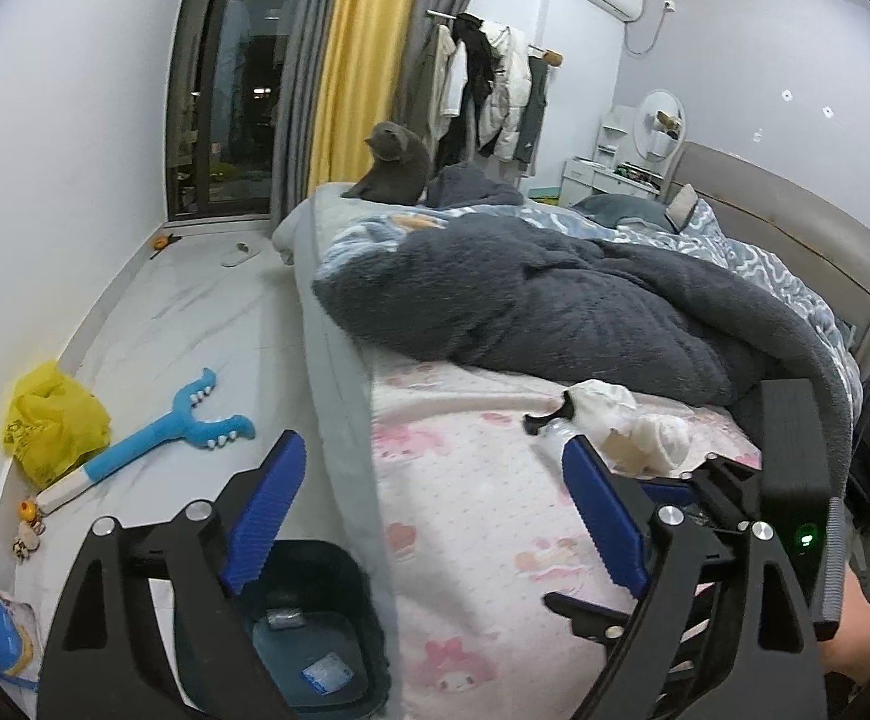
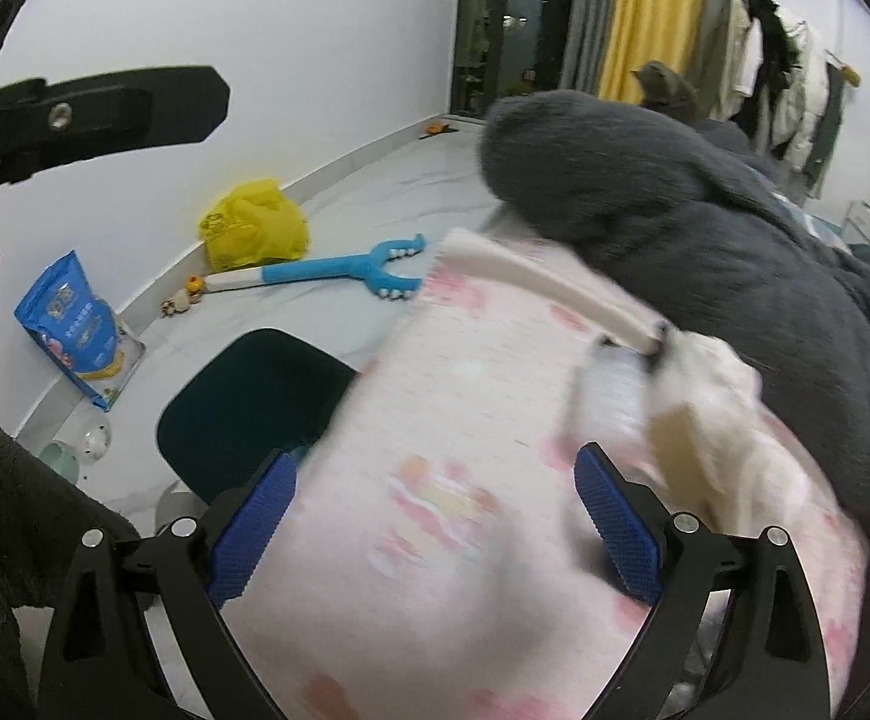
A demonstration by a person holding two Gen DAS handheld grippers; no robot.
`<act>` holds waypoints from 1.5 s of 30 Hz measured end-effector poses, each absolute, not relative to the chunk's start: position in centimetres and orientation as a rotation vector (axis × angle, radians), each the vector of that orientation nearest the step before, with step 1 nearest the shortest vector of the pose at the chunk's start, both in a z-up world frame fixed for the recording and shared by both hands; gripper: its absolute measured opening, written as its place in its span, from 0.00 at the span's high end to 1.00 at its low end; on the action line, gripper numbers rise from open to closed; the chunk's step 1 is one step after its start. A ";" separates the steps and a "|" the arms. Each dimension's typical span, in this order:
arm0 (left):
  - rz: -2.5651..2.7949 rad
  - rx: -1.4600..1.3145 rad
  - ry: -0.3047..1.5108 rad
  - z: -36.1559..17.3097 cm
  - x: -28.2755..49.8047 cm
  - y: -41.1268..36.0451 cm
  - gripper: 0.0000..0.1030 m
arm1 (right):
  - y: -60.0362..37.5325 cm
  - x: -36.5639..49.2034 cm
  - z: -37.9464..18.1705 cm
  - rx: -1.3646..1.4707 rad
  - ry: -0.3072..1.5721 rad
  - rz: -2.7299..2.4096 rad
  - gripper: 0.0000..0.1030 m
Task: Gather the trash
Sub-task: 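Move both grippers back over the bed toward the remaining trash, then close the right gripper on the black Face tissue pack while the left grips a tape roll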
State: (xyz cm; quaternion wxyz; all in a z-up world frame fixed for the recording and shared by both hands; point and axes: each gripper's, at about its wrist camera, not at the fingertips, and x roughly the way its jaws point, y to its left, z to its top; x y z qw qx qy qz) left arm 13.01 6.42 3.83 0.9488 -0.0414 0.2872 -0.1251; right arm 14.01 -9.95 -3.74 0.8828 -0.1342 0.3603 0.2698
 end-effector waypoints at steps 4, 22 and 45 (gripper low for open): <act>-0.275 -0.056 0.596 3.5 13.6 4.5 0.12 | -13.0 13.8 -3.9 -0.272 0.753 0.514 0.07; -0.408 0.064 0.674 0.4 16.3 -5.2 0.10 | -23.4 13.8 -6.6 -0.211 0.814 0.371 0.06; -0.443 0.233 0.746 -3.3 18.7 -11.9 0.19 | -25.0 13.0 -8.2 -0.209 0.852 0.436 0.47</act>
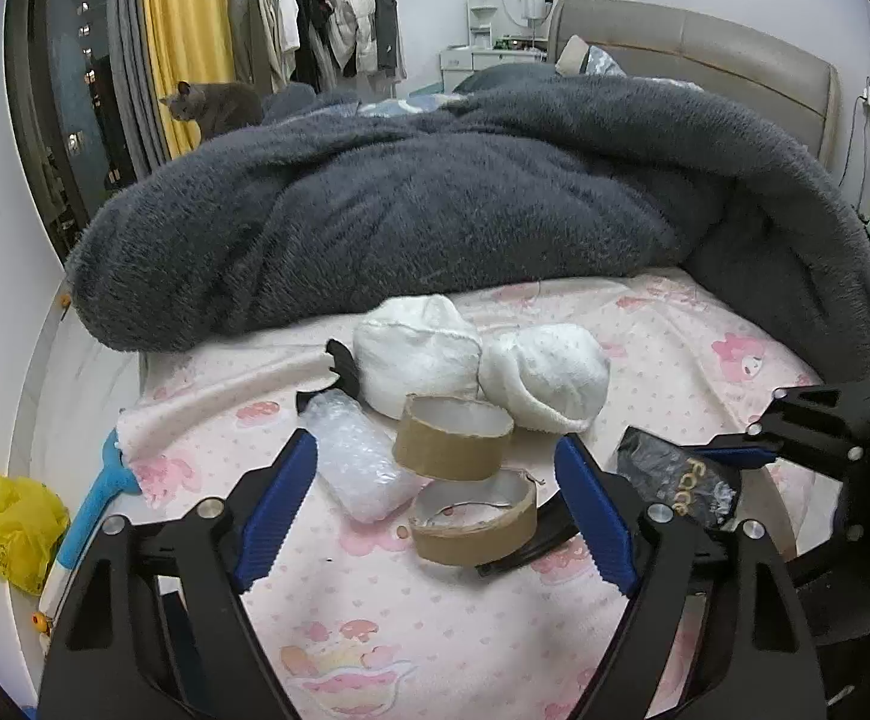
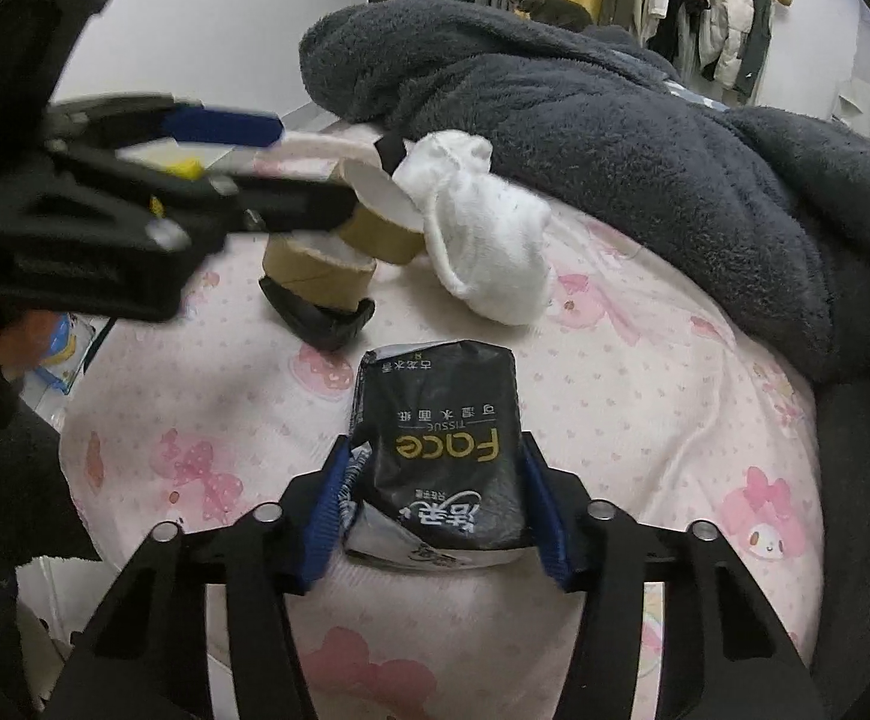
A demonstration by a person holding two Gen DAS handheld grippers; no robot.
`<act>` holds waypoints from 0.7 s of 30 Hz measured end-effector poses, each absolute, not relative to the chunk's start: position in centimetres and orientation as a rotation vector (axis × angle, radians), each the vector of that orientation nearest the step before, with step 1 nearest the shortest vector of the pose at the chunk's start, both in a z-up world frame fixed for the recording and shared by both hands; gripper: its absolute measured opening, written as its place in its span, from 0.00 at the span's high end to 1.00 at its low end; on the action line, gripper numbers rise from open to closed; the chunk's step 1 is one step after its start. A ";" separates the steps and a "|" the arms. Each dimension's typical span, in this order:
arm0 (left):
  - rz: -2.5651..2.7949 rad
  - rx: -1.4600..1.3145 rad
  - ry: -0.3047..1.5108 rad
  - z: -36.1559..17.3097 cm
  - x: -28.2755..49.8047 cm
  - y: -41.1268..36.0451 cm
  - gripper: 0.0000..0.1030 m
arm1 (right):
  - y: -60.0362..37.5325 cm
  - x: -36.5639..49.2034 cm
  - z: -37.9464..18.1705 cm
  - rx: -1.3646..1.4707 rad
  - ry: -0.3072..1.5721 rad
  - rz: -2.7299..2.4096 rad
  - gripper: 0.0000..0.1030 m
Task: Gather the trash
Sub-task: 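Close the right gripper on the black Face tissue pack while the left grips a tape roll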
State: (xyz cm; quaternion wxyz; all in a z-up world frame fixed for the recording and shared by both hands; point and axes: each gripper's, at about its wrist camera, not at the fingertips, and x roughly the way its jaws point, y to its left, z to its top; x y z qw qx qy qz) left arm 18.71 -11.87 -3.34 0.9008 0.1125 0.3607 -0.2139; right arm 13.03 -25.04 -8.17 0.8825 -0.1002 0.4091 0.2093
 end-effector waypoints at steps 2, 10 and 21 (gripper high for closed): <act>-0.442 0.233 0.753 -3.6 18.8 -12.2 0.20 | -25.6 13.1 -7.7 -0.184 0.841 0.429 0.47; -0.416 0.255 0.786 -4.7 19.8 -13.2 0.29 | -27.6 13.5 -6.8 -0.115 0.828 0.404 0.48; -0.412 0.239 0.812 -5.3 20.7 -13.6 0.45 | -30.5 14.1 -6.7 -0.013 0.820 0.385 0.48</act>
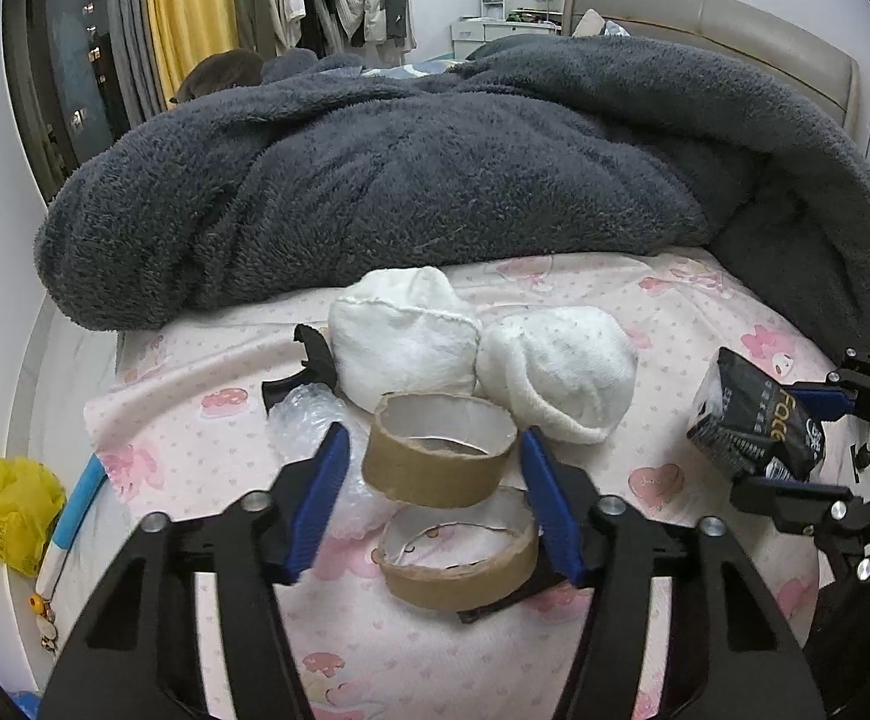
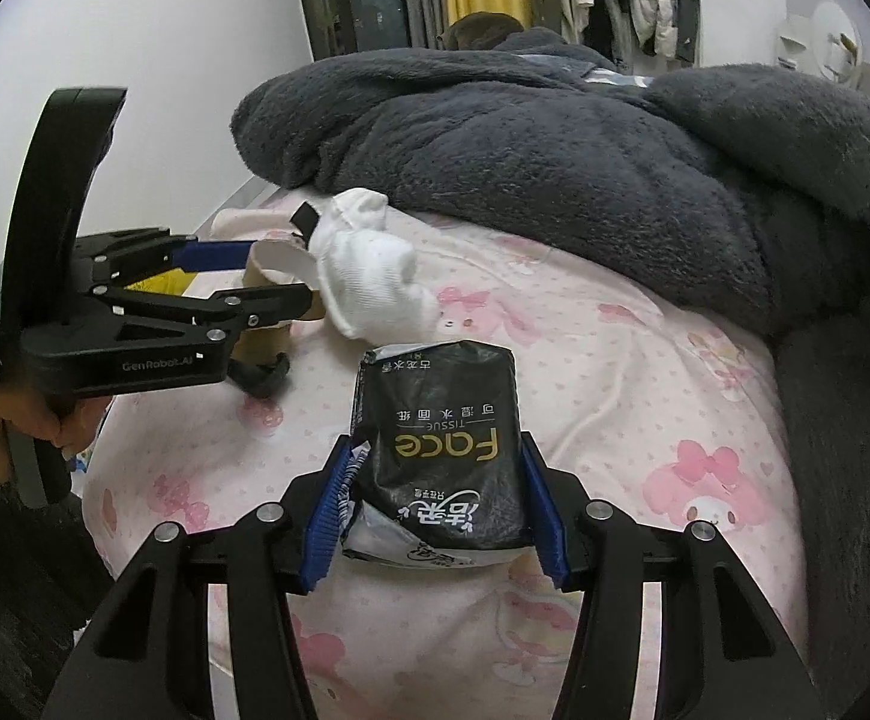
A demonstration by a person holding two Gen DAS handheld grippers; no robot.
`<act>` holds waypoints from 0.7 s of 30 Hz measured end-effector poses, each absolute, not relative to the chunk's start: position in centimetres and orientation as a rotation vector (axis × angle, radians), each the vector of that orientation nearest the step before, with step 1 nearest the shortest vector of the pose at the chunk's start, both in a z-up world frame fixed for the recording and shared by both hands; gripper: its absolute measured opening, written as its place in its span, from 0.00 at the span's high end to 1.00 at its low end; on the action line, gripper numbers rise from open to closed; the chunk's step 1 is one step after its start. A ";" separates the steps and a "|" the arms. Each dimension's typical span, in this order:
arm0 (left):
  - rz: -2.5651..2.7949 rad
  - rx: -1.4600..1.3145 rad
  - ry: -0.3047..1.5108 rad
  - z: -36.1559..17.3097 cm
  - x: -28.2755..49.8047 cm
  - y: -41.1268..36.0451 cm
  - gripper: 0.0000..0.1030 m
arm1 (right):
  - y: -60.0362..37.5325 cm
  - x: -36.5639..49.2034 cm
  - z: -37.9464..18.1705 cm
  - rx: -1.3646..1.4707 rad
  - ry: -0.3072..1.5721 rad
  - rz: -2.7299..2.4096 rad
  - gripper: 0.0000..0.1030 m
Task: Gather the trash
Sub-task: 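Close the right gripper on the black Face tissue pack while the left grips a tape roll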
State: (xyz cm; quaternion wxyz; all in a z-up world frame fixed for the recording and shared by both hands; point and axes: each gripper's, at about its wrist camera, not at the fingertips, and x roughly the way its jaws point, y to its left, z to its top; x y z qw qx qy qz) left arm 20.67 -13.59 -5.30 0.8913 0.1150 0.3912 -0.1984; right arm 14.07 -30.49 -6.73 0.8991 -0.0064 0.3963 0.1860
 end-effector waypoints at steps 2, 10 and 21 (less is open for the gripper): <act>-0.419 0.242 0.810 -5.3 20.6 -13.8 0.46 | -30.7 14.3 -6.9 -0.002 0.820 0.376 0.48; -0.425 0.216 0.783 -4.5 20.0 -13.0 0.48 | -30.1 15.1 -6.6 0.019 0.802 0.380 0.48; -0.371 0.116 0.717 -2.0 19.2 -8.7 0.48 | -27.7 15.7 -4.9 0.031 0.751 0.399 0.48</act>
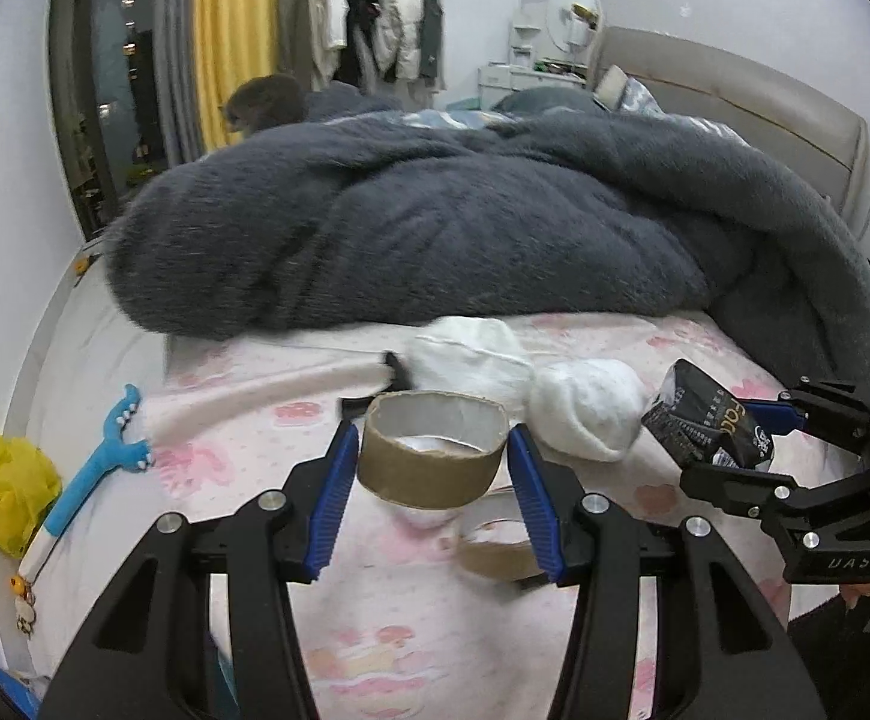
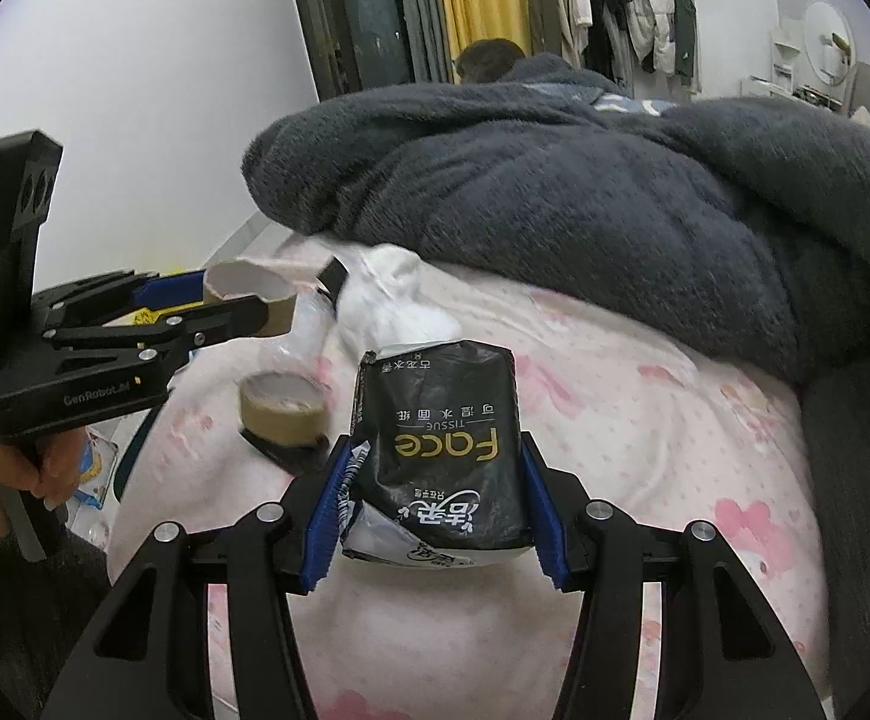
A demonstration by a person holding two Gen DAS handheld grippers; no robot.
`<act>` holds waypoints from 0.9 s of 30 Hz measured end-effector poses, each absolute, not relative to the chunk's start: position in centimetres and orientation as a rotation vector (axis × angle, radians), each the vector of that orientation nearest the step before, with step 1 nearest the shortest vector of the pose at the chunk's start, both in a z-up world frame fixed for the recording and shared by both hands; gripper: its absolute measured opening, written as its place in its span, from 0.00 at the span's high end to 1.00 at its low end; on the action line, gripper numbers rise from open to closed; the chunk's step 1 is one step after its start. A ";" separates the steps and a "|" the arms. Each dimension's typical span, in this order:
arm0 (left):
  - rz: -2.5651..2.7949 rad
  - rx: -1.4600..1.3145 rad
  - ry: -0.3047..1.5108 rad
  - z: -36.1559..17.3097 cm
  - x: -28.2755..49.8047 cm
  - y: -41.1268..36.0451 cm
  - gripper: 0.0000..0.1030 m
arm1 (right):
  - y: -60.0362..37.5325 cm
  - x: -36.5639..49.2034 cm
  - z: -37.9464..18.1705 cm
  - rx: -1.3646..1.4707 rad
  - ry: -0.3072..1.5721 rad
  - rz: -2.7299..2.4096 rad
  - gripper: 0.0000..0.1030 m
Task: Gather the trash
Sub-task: 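Close the right gripper on the black Face tissue pack while the left grips a tape roll, then carry the tape roll over the bin and open the left gripper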
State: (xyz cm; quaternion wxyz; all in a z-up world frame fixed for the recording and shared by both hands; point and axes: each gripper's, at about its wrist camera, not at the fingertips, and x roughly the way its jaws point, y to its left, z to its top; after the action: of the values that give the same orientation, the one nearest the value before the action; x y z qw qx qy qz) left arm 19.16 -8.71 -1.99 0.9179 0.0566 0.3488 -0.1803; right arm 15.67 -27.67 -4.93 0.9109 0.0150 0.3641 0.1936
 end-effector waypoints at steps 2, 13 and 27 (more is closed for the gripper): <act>-0.357 0.093 0.708 -1.7 18.9 -7.7 0.48 | -26.9 15.8 -4.5 0.031 0.736 0.406 0.48; -0.247 0.082 0.690 -1.0 18.1 -2.5 0.47 | -22.0 16.8 -3.0 0.028 0.701 0.470 0.48; -0.142 0.051 0.773 -3.2 17.3 5.1 0.47 | -14.0 17.7 -2.2 0.013 0.694 0.574 0.48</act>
State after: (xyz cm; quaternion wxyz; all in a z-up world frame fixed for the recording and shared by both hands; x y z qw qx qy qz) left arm 17.29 5.07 -3.19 0.9234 0.0250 0.3766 -0.0693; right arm 17.67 -13.98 -2.21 0.9003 0.0062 0.3352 0.2775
